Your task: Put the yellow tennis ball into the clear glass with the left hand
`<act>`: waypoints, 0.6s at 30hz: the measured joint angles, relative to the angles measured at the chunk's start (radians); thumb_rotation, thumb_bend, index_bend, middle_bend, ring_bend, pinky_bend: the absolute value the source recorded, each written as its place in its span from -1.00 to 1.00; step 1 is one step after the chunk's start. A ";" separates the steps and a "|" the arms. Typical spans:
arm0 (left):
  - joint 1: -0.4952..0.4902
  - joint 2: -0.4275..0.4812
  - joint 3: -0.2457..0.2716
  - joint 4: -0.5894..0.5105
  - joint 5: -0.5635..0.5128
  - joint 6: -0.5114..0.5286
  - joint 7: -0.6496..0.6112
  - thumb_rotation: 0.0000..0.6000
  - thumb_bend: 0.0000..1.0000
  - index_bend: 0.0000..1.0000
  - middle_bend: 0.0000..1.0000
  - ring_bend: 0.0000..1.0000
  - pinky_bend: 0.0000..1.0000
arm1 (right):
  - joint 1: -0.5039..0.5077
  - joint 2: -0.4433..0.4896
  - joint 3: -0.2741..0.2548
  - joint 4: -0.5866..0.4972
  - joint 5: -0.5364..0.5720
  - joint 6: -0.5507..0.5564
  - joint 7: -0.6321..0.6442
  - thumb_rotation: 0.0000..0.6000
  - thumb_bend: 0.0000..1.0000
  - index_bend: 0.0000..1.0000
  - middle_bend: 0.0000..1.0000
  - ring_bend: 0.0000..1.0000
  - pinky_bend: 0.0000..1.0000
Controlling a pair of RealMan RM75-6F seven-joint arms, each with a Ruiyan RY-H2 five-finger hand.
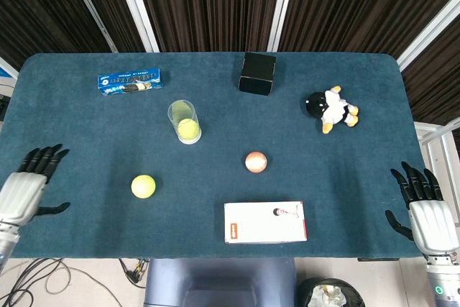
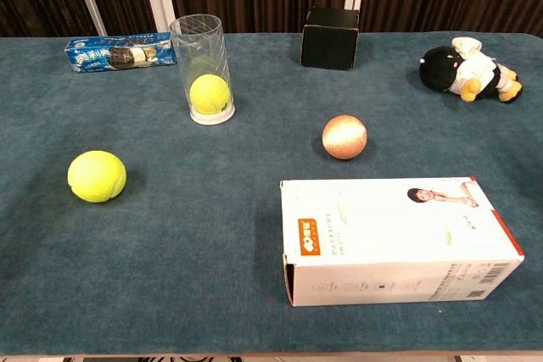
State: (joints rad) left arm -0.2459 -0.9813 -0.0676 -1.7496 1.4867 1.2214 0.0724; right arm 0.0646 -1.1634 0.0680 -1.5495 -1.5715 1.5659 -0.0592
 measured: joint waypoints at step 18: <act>-0.284 -0.065 -0.038 -0.084 -0.225 -0.346 0.332 1.00 -1.00 -0.85 -0.97 -0.98 -0.91 | 0.001 -0.001 0.004 -0.002 0.012 -0.007 -0.004 1.00 -0.30 -0.74 -0.93 -0.79 -0.89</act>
State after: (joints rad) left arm -0.5294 -1.0460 -0.1055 -1.8340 1.2619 0.8756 0.4039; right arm 0.0655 -1.1641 0.0720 -1.5511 -1.5600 1.5592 -0.0634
